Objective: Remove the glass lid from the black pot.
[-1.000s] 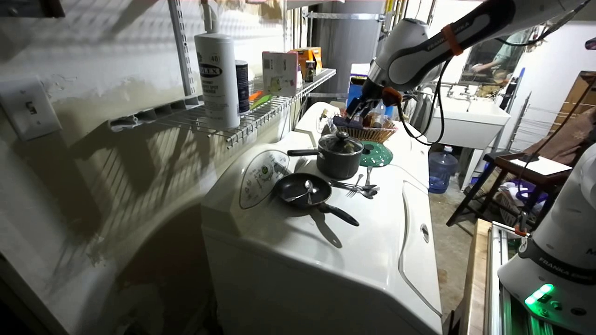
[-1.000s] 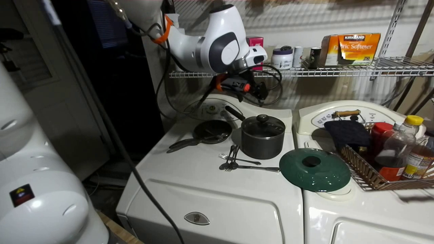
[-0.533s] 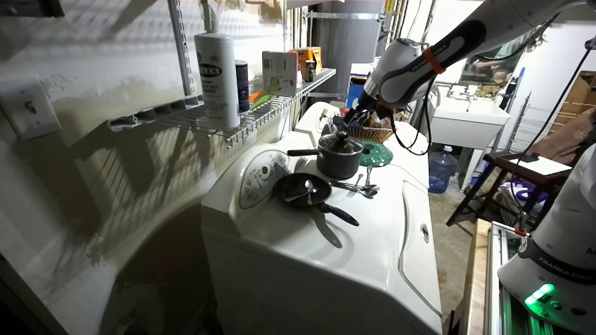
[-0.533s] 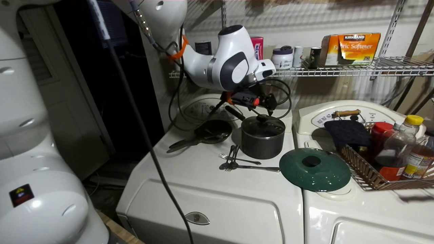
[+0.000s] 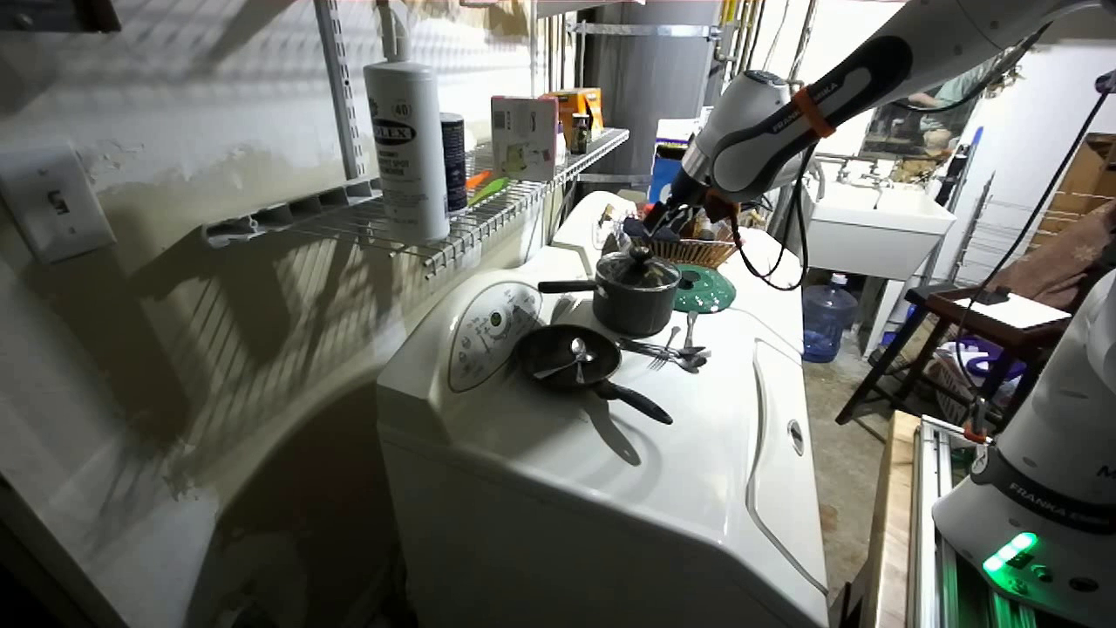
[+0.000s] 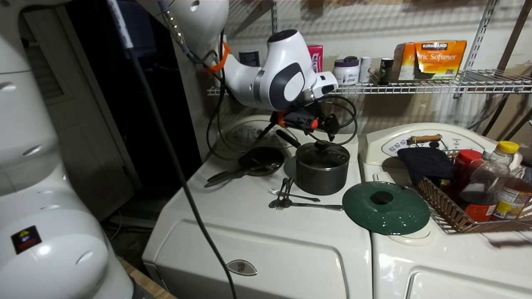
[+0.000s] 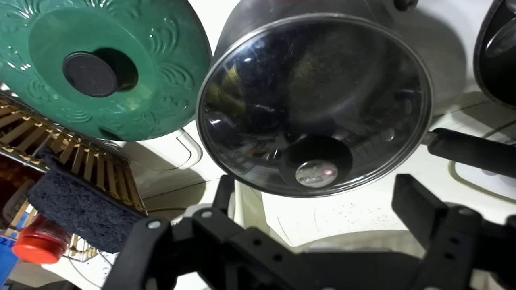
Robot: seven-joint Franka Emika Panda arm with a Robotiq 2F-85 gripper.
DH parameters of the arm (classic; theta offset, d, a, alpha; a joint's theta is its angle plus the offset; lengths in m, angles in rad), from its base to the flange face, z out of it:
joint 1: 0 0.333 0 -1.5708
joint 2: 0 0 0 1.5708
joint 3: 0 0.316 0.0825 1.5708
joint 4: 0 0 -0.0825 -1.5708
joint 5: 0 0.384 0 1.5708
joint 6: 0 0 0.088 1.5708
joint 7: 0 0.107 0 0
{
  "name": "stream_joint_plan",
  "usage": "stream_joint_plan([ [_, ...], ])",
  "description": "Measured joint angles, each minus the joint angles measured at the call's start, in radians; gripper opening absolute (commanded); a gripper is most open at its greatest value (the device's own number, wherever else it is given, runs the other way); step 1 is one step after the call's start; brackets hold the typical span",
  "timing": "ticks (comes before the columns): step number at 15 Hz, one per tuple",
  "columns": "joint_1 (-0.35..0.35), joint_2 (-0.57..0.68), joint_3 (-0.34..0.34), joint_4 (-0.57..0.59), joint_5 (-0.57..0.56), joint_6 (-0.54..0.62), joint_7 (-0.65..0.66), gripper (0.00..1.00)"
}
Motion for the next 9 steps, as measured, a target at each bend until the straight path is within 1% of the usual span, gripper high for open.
stream_joint_plan([
  [5,0.005,0.024,0.0,0.0,0.001,0.025,0.0,1.0],
  [9,0.01,0.076,0.005,0.001,0.002,0.115,0.0,1.0],
])
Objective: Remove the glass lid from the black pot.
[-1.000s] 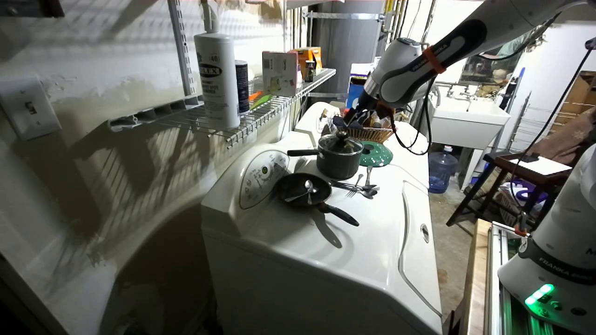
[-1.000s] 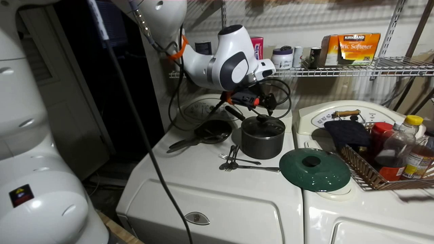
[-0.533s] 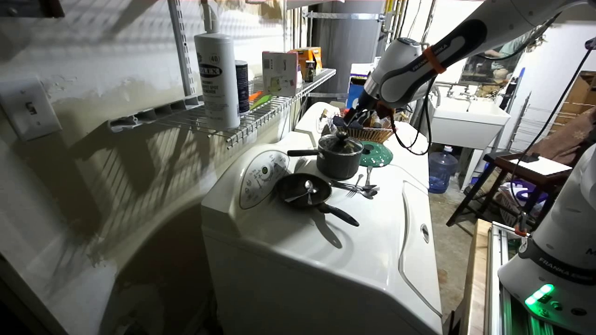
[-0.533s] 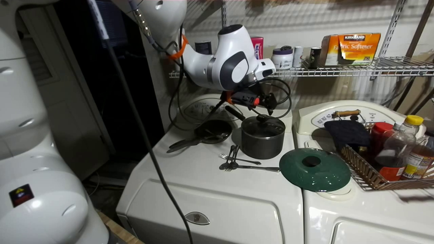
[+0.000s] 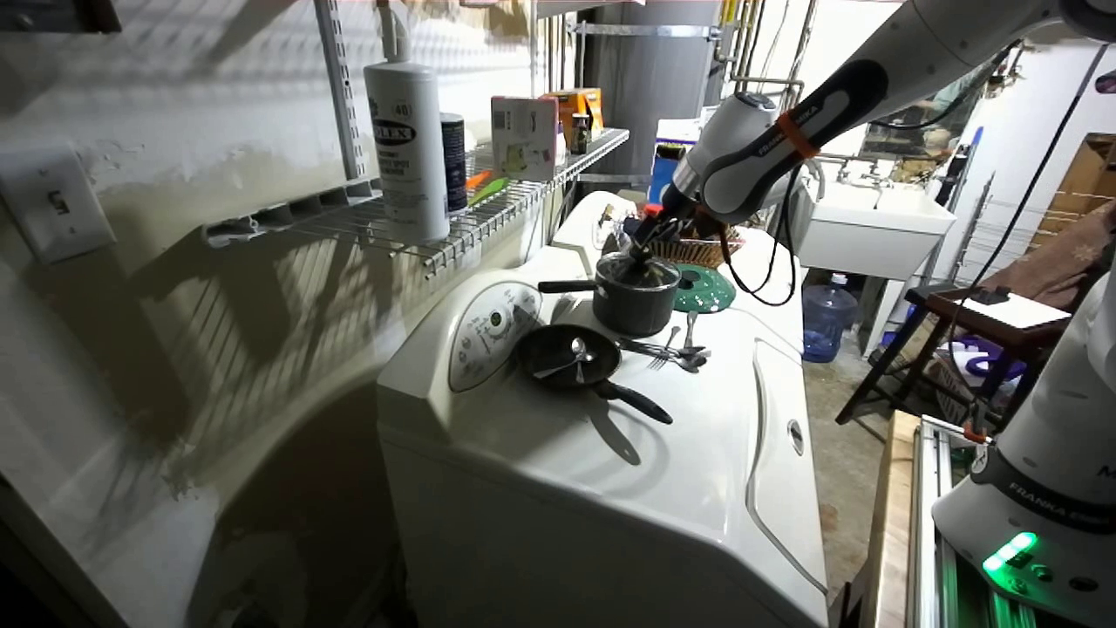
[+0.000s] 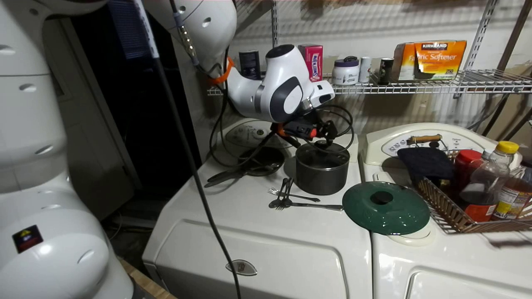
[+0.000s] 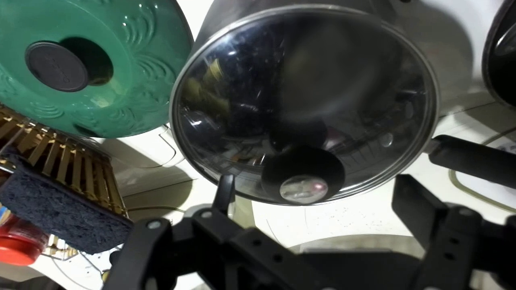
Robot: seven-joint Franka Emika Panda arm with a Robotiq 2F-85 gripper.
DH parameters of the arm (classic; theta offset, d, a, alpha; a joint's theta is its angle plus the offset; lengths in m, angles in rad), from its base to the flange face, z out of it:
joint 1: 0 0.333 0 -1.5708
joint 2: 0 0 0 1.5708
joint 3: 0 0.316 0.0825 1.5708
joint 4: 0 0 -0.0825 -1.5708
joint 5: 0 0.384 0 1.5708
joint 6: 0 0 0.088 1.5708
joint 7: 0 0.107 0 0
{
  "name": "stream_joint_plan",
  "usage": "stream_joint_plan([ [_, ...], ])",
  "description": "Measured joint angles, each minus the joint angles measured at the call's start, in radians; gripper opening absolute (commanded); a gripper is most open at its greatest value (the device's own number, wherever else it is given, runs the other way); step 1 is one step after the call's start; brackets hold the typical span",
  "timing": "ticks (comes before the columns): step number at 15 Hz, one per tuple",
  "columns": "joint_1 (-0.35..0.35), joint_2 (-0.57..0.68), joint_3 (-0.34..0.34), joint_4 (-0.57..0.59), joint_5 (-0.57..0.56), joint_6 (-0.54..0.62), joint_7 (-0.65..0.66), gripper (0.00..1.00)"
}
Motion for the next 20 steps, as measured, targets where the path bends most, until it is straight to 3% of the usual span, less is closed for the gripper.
stream_joint_plan([
  [5,0.002,0.065,-0.001,0.02,0.0,0.088,0.0,0.97],
  [8,0.002,0.089,-0.001,0.034,0.002,0.108,0.0,0.81],
  [9,0.001,0.094,-0.001,0.04,0.003,0.111,0.0,0.7],
  [12,0.0,0.105,-0.001,0.052,0.007,0.123,0.0,0.53],
  [17,-0.002,0.112,-0.004,0.056,0.008,0.13,0.0,0.62],
  [20,-0.002,0.114,-0.005,0.056,0.008,0.13,0.0,0.76],
])
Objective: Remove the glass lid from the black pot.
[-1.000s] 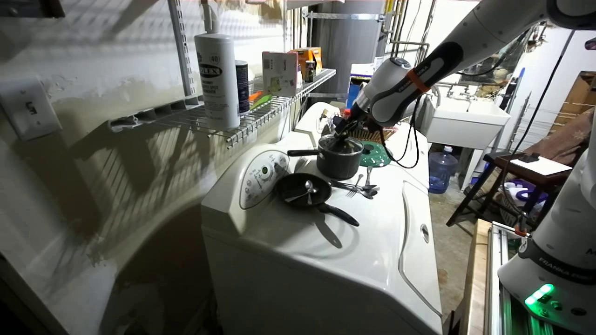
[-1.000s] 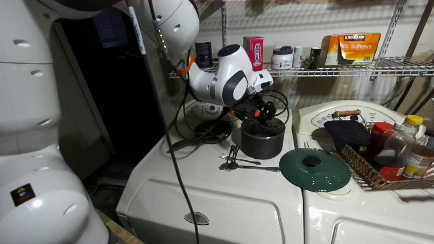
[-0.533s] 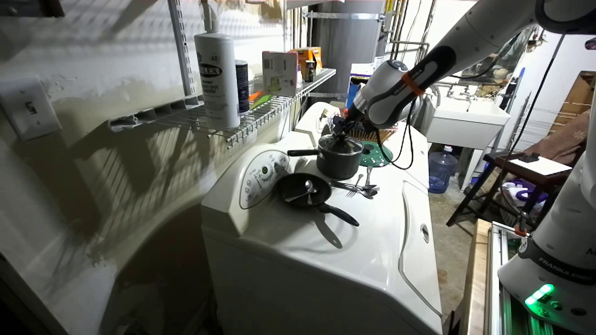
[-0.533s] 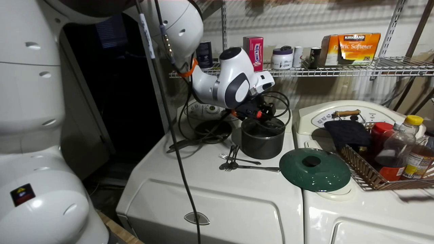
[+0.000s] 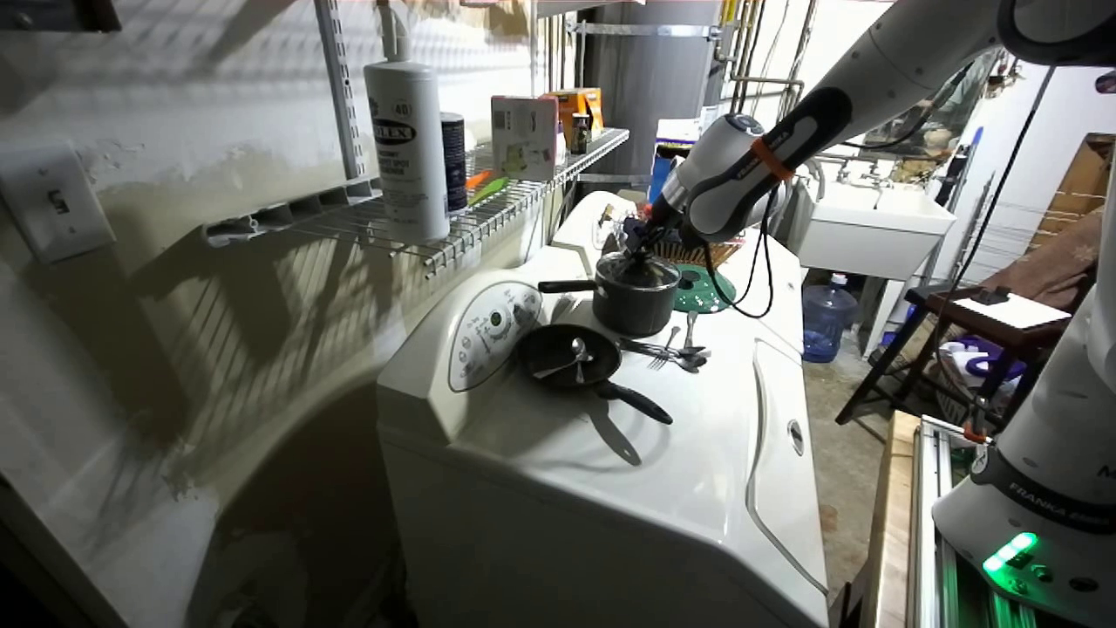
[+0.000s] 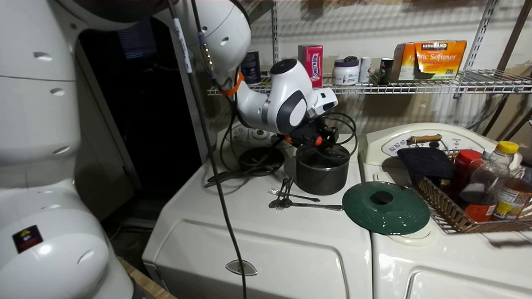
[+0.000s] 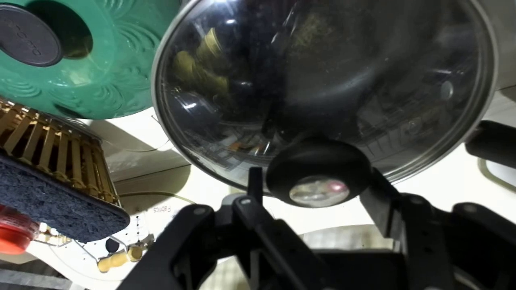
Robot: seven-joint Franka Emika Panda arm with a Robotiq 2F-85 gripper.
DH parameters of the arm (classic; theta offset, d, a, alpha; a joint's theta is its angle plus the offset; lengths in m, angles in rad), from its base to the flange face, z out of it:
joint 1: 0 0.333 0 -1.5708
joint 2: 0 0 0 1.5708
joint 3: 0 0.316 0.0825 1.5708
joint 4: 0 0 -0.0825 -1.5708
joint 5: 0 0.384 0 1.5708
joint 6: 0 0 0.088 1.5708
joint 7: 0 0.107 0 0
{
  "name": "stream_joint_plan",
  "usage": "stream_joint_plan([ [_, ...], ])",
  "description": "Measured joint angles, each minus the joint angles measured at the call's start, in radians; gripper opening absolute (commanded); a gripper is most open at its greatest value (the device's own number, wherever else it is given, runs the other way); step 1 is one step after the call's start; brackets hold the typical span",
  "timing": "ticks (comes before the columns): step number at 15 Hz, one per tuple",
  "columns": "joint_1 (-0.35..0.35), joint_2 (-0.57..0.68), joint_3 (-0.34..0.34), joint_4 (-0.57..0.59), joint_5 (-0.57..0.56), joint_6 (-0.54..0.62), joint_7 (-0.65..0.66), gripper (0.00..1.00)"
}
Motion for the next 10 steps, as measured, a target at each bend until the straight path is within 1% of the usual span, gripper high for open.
stream_joint_plan([
  [1,0.0,0.002,-0.001,0.0,0.0,0.0,0.0,0.73],
  [2,0.0,0.003,-0.002,0.0,0.0,0.0,0.0,0.76],
  [3,0.0,0.004,-0.004,0.0,0.0,0.0,0.0,0.73],
  [6,0.001,0.005,-0.007,0.0,-0.001,-0.001,0.002,0.71],
  [8,0.003,0.005,-0.008,0.0,-0.001,-0.004,0.004,0.65],
  [9,0.003,0.005,-0.008,0.0,-0.001,-0.005,0.004,0.5],
  [10,0.004,0.005,-0.008,0.0,-0.001,-0.007,0.004,0.4],
])
